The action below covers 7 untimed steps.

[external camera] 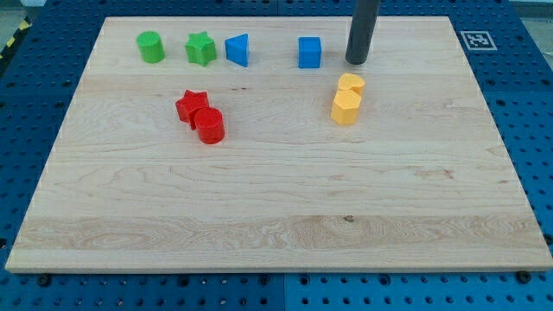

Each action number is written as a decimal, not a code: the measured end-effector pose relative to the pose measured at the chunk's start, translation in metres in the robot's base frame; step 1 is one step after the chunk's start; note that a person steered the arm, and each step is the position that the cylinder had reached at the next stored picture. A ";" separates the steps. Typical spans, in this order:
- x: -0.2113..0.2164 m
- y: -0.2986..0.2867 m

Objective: Move your arm to the yellow hexagon

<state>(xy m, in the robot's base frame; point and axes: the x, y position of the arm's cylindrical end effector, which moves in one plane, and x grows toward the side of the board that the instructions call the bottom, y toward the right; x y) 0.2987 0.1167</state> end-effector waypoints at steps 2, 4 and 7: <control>0.000 -0.043; 0.000 -0.087; 0.013 -0.052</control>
<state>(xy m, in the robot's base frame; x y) 0.3116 0.0644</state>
